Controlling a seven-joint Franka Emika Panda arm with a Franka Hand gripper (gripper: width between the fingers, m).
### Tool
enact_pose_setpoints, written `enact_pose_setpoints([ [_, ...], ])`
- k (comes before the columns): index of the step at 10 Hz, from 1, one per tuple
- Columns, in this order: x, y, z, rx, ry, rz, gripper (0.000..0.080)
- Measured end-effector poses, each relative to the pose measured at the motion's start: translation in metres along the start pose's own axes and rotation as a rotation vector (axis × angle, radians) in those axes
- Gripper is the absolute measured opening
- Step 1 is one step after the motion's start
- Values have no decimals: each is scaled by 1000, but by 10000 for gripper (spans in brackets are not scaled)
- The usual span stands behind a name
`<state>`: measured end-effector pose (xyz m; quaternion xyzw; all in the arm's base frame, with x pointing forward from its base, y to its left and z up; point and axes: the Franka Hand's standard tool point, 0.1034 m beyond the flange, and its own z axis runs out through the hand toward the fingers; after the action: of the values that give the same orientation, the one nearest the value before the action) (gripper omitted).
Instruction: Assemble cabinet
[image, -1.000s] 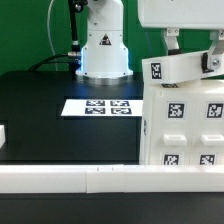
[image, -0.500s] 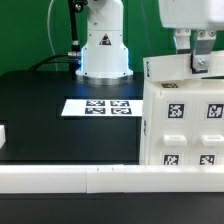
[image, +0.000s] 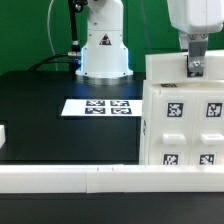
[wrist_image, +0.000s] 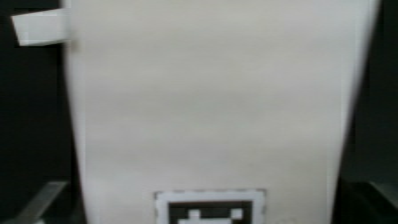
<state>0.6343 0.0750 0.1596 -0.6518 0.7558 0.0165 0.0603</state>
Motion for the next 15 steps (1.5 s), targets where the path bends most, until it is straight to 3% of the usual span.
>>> enact_pose_setpoints([
  [1,0,0,0,0,0,0,729],
  [2,0,0,0,0,0,-1,778],
  [8,-17,-1,-34,31,-2,-489,796],
  [11,-16,-2,-33,30,4,-707,796],
  [13,-18,-7,-37,44,27,-1161,796],
  [14,-19,-6,-34,39,29,-1323,796],
  [15,-18,-6,-34,38,30,-1333,796],
])
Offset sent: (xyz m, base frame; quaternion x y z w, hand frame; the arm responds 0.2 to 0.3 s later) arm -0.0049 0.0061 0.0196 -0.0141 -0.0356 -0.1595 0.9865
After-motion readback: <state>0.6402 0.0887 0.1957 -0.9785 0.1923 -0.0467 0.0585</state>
